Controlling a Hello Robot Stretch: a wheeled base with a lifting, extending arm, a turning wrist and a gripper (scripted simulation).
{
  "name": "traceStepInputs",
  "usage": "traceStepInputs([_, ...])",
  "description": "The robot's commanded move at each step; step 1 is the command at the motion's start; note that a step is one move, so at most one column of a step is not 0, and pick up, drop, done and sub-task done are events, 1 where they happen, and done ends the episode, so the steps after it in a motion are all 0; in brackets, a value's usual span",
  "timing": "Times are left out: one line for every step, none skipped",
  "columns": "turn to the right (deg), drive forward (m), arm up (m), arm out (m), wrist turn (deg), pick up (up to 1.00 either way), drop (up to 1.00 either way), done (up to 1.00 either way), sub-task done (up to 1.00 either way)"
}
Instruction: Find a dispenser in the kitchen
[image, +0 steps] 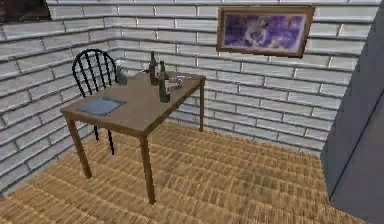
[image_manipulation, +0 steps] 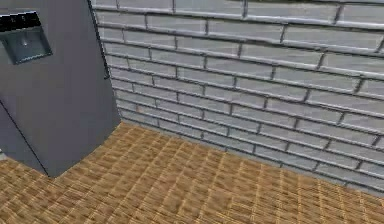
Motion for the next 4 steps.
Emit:
traceStepInputs([0.0, 1.00, 0.00, 0.00, 0.0, 0.00, 0.00, 0.00, 0.00])
traceStepInputs([15.0, 0.00, 0.00, 0.00, 0.0, 0.00, 0.00, 0.00, 0.00])
traceStepInputs([0.0, 0.05, 0.00, 0.00, 0.0, 0.00, 0.00, 0.00, 0.00])
traceStepInputs([-45.0, 0.00, 0.00, 0.00, 0.0, 0.00, 0.00, 0.00, 0.00])
